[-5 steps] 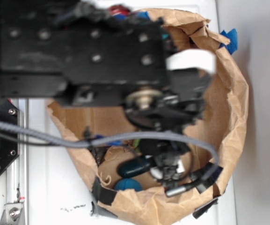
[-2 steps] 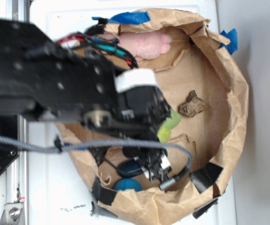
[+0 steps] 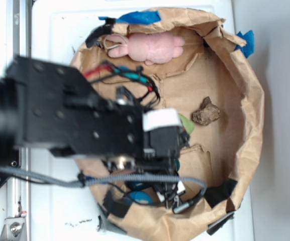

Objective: Grab the plastic pickle.

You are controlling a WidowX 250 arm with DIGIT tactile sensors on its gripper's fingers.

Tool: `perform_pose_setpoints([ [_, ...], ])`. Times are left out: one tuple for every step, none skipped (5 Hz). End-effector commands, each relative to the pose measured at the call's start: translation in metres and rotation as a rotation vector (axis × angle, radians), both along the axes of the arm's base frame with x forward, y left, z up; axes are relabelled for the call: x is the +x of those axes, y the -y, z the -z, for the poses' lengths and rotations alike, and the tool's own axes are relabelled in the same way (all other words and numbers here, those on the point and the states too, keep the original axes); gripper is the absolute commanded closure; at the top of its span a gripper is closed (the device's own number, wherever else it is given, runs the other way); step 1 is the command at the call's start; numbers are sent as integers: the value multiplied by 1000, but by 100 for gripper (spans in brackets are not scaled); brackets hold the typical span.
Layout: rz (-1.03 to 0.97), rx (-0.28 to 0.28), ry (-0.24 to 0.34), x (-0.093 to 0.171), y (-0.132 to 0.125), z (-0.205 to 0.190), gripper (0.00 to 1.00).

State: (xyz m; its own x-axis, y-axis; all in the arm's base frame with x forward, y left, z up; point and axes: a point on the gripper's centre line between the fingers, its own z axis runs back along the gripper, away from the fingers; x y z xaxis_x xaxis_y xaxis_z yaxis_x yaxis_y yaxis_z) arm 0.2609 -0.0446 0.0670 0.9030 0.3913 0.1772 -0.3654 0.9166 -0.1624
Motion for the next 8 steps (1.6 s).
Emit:
perform_pose_setpoints([
  [71,94,-98,-8,4,27,0],
  [68,113,-134,-8,-1,34,0],
  [34,100,-150,-2,-4,35,56],
  [35,101,-147,4,-4,31,100],
  [40,92,-148,8,-4,29,100],
  [62,81,-173,9,-5,19,100],
  [80,75,-196,10,-6,0,100],
  [85,125,-164,17,-12,-38,100],
])
